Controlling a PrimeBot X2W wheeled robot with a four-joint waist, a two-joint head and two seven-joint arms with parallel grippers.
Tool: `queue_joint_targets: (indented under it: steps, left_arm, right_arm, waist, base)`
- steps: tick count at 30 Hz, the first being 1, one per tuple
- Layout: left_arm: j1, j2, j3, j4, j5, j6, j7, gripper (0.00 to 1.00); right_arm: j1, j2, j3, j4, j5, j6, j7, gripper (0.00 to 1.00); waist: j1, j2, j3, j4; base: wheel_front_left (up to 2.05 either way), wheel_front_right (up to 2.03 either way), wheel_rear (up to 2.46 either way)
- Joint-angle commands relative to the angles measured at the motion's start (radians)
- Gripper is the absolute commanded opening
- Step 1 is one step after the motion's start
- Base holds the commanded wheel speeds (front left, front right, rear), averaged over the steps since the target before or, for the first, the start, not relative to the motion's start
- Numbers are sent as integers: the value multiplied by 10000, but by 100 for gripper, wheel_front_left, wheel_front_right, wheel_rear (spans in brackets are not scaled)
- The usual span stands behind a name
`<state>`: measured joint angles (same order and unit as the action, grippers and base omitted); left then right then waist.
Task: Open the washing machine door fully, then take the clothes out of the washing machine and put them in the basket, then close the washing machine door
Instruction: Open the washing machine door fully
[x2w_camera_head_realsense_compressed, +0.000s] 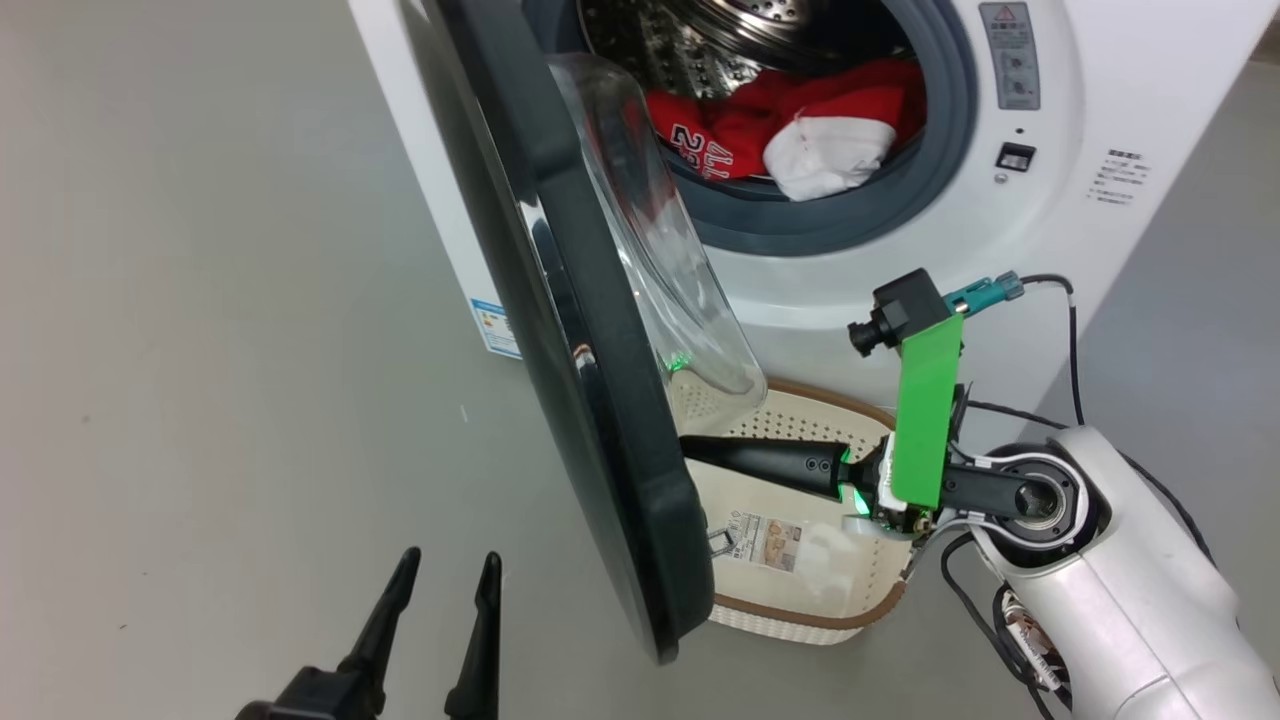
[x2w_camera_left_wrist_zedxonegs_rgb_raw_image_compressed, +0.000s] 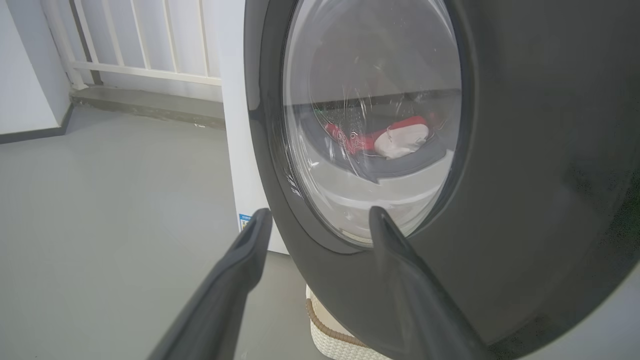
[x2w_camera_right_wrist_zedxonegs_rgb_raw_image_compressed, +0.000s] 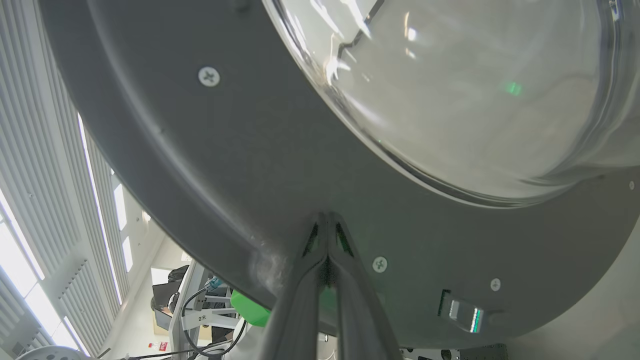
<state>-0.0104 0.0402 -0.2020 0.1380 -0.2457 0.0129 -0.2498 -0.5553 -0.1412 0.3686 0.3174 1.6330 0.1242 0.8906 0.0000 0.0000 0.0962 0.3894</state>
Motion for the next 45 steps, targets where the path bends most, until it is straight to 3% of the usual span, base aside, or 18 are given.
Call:
queue_joint_targets:
  steps: [1,19,36,39,40,41,42,45]
  left_arm:
    - [-9,100,367,-214,116,64,-120,100]
    - [135,100,629,-142,135,20,-120,100]
    - [120,100,833,-167,163,8,-120,100]
    - [104,100,834,-138,165,-14,-120,100]
    - [104,100,834,-138,165,-14,-120,100]
    - [92,100,830,-123,167,-24,-120,100]
    - [78,100,833,-107,169,-27,-120,100]
    - [47,100,865,-61,188,-18,-120,100]
  right_arm:
    - [68,253,164,-333,-99,65,24,0]
    - [224,792,542,-344,-332,65,-453,0]
    - [249,888,785,-378,-439,65,-945,0]
    - [338,861,731,-428,-603,65,-1159,55]
    - [338,861,731,-428,-603,65,-1159,55]
    - [386,835,705,-440,-637,65,-1221,92]
    - [439,792,683,-461,-684,65,-1287,100]
    - [634,620,643,-487,-839,65,-1489,100]
  waist:
    - [0,0,-108,179]
    - [0,0,-325,1039]
    - [0,0,-368,1070]
    - [0,0,-366,984]
    - [0,0,-366,984]
    - [0,0,-366,956]
    - [0,0,-370,924]
    - [0,0,-385,809]
  base:
    - [0,0,0]
    - [0,0,0]
    - [0,0,0]
    - [0,0,0]
    - [0,0,0]
    - [0,0,0]
    - [0,0,0]
    - [0,0,0]
